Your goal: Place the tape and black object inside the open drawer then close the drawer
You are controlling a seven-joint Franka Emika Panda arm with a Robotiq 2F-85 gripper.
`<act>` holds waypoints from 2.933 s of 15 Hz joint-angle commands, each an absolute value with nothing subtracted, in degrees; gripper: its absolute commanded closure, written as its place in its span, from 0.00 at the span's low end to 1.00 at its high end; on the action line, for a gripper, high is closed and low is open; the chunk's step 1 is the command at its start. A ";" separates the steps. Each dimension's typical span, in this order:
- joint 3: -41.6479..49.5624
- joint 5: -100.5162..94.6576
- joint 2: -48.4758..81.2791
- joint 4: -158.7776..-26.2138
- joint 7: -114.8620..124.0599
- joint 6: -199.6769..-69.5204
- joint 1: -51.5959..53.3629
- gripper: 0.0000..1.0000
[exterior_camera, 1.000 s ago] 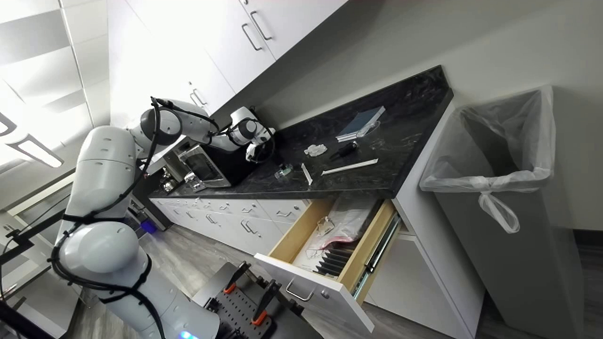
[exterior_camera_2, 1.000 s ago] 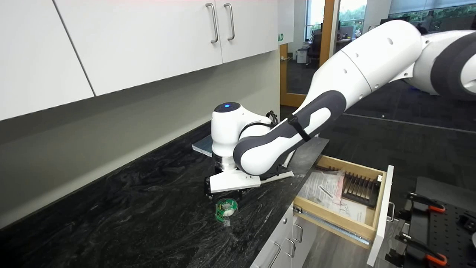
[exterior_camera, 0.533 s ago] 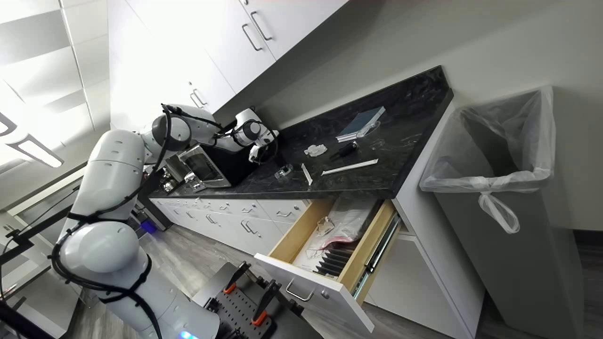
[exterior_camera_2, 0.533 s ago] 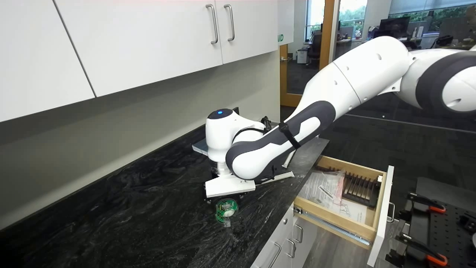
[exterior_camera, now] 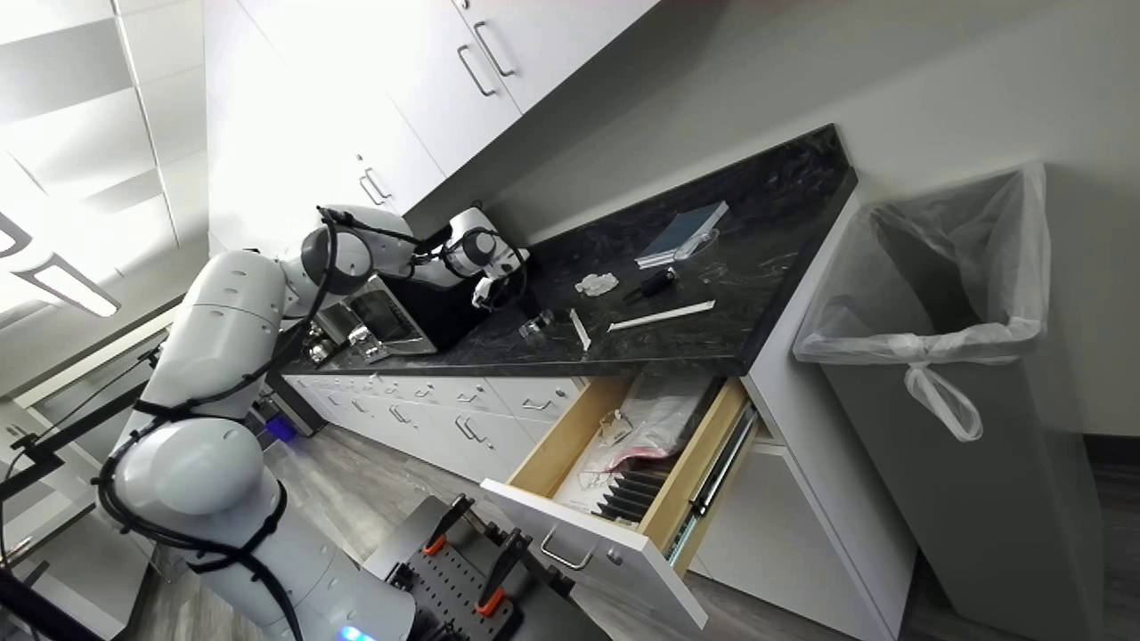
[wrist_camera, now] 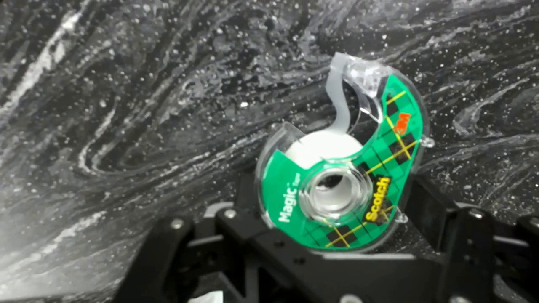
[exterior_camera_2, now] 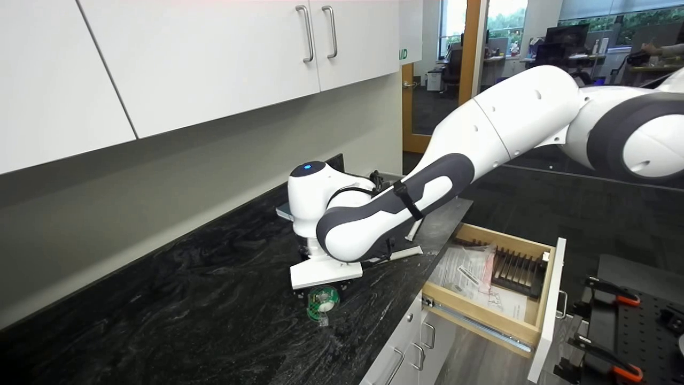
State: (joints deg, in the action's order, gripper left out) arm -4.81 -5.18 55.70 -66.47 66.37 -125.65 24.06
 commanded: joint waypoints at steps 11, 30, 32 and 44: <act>-1.04 -6.70 41.63 -78.94 68.76 -125.17 22.32 0.42; 1.15 -4.01 19.54 -110.15 66.63 -133.46 14.49 0.42; 1.53 -3.75 15.32 -115.78 66.18 -133.84 13.44 0.42; 3.21 -4.91 -2.05 -140.49 64.51 -137.86 0.88 0.17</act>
